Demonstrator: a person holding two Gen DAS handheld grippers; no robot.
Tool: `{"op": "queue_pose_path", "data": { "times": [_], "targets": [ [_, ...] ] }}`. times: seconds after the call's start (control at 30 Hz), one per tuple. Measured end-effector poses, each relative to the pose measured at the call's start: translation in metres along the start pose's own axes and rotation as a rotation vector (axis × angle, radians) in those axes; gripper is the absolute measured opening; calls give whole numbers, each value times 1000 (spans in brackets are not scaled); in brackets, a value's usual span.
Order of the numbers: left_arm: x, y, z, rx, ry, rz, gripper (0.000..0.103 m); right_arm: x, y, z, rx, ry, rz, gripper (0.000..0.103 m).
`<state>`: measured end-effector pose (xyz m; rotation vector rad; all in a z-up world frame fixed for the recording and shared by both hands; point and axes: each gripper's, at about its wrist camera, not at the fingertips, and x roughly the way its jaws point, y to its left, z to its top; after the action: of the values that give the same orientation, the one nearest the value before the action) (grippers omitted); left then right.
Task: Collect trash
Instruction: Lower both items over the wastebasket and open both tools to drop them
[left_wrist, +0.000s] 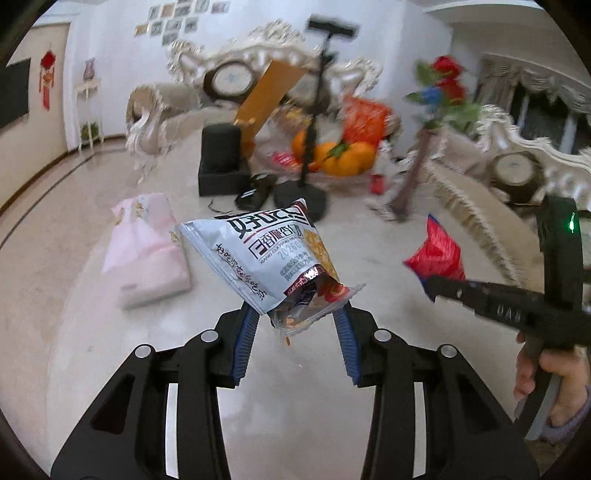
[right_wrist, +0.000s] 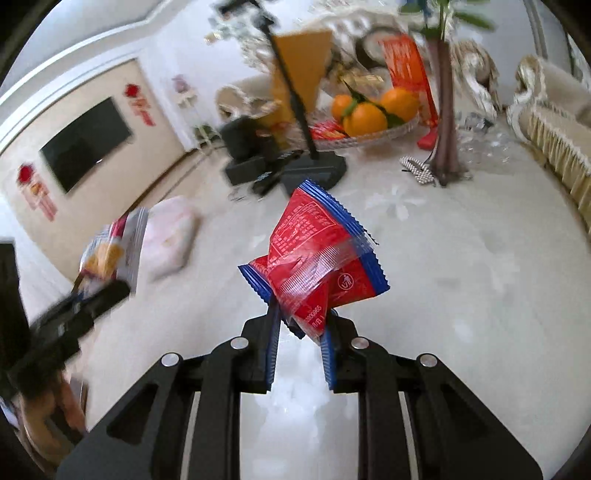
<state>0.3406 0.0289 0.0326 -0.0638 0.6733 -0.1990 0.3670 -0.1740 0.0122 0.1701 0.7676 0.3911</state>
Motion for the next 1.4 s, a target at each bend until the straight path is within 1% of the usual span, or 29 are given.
{"op": "queue_pose_path", "data": {
  "times": [0.03,0.1,0.17,0.2,0.23,0.3,0.37,0.43,0.47,0.53,0.6,0.67,0.7,0.77,0.8,0.83,0.9,0.97,1.0,1.07,1.1,1.13,1.2,1.23,1.27,1.3,1.33,1.37,1.4],
  "targets": [
    [-23,-10,-12,21,-17,-16,40,-29,8,-24,-42,-23,3,19],
    [-57,-25,-35,57,-30,-34,40,-73,17,-64,-77,-48,19,19],
    [-100,-41,-67,92,-43,-59,40,-112,23,-107,-72,-61,48,19],
    [-129,-50,-91,111,-45,-78,40,-134,26,-132,-70,-68,54,19],
    [-143,-56,-103,119,-44,-82,40,-151,28,-151,-64,-76,58,19],
    [-182,-70,-143,137,-42,-95,40,-174,31,-186,-30,-74,80,19],
    [-215,-80,-185,134,-16,-119,40,-190,36,-225,20,-42,92,19],
    [-228,-86,-214,126,30,-119,40,-198,42,-261,53,9,94,19],
    [-231,-90,-235,125,67,-110,40,-198,47,-276,60,40,101,19],
    [-226,-95,-263,128,132,-105,40,-187,56,-305,51,116,109,19],
    [-204,-97,-296,128,231,-84,40,-167,59,-318,48,182,104,19],
    [-180,-98,-325,135,308,-65,40,-127,57,-333,55,283,103,19],
    [-160,-97,-344,134,369,-49,40,-111,55,-338,51,320,94,19],
    [-138,-94,-365,116,435,-62,40,-76,53,-345,32,383,51,19],
    [-122,-92,-378,108,491,-61,40,-61,52,-346,22,411,35,19],
    [-112,-90,-386,100,513,-62,40,-44,52,-347,20,434,17,19],
    [-94,-89,-402,99,571,-66,40,-24,54,-349,19,459,11,19],
    [-87,-91,-411,105,602,-58,42,-9,58,-346,30,479,20,19],
    [-84,-92,-416,107,621,-58,44,-5,61,-346,24,485,22,19],
    [-83,-93,-420,111,632,-59,48,-1,70,-344,-11,492,20,19],
    [-82,-93,-421,113,634,-60,55,0,74,-344,-25,496,22,19],
    [-85,-92,-424,114,634,-57,58,3,78,-346,-35,506,29,19],
    [-83,-93,-426,121,638,-34,72,1,81,-350,-53,507,27,20],
    [-85,-91,-427,125,638,-18,77,2,86,-350,-71,511,16,23],
    [-84,-89,-426,128,635,0,85,3,90,-349,-86,513,10,28],
    [-87,-88,-424,127,625,19,86,-2,92,-358,-95,510,4,52],
    [-90,-86,-422,116,612,30,87,-3,93,-357,-100,491,-13,75],
    [-92,-82,-420,105,603,33,87,-8,95,-360,-104,463,-21,77],
    [-95,-77,-418,85,589,43,87,-11,94,-363,-107,448,-18,77]
  ]
}}
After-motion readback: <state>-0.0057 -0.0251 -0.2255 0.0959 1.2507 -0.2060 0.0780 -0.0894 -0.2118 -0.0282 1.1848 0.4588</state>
